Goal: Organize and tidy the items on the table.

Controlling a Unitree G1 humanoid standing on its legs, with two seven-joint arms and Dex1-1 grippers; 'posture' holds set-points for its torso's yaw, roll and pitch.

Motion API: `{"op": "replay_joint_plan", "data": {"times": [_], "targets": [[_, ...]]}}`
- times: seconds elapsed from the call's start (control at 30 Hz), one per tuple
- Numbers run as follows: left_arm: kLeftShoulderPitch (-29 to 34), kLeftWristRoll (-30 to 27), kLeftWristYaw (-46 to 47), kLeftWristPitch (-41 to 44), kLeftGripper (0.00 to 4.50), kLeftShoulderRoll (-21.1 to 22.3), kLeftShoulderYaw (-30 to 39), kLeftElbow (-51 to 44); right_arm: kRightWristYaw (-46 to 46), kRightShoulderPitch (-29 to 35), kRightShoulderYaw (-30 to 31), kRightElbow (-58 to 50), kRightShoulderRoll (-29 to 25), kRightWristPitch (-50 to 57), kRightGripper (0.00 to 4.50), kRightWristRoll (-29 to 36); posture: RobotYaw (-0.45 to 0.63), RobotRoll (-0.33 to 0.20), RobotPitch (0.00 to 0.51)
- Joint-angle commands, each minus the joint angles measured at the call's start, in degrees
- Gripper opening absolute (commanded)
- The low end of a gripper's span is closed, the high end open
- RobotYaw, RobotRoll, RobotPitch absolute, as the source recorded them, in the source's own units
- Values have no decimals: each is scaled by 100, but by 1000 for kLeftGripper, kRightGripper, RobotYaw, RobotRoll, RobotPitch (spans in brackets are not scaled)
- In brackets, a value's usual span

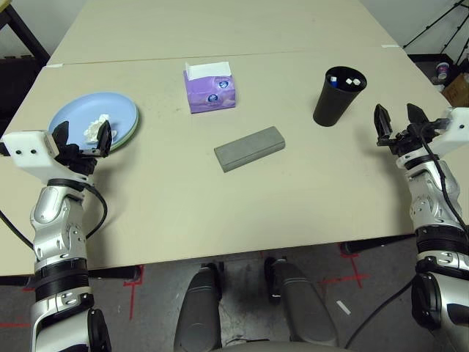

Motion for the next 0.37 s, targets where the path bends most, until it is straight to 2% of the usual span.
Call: {"op": "replay_joint_plan", "data": {"times": [0.03,0.37], "targets": [[-38,-15,204,7,4500,42,164,84,-131,135,-70,-164,-40,116,4442,-35,-69,0,170],[-123,8,303,48,4500,77,187,160,22,127,66,-339,-7,310,4442,-28,-87,0,178]]}}
